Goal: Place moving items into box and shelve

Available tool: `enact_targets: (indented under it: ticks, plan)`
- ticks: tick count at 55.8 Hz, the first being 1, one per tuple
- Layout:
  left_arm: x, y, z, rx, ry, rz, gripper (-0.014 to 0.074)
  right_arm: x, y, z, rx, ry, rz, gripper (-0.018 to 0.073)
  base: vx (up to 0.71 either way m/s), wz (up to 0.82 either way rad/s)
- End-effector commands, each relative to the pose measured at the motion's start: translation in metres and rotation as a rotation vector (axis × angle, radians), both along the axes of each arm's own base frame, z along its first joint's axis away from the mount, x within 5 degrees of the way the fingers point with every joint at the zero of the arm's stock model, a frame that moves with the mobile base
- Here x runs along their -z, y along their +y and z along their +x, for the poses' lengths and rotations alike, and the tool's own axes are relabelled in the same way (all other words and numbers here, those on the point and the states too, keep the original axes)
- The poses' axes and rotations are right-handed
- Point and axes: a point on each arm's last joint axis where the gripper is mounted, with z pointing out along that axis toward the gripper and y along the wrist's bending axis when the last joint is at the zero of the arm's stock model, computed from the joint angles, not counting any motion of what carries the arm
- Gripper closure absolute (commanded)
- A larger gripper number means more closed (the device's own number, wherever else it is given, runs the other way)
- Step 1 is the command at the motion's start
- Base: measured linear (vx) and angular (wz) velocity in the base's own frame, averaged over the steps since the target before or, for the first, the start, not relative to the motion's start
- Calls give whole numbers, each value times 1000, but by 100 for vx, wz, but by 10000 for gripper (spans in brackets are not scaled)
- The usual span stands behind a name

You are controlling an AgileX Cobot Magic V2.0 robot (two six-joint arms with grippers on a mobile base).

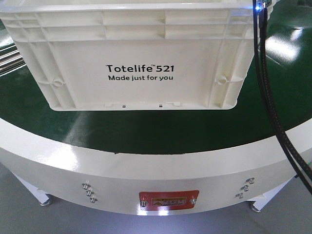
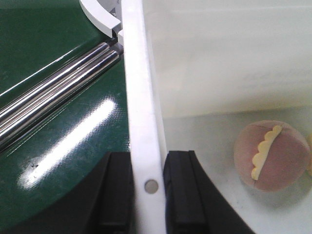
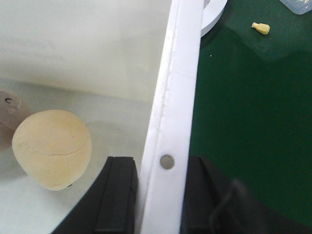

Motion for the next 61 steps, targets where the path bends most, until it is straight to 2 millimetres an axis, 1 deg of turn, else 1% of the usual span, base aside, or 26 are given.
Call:
enact_targets:
  ticks: [1,61]
  plan:
    - [-47,18,-19,-59,-259,63,598,-47,-27,-20,63,-239,-100,563,0,0]
    - [-47,18,-19,-60,-257,64,597,-48,-27,-20,64,-241,-103,563,0,0]
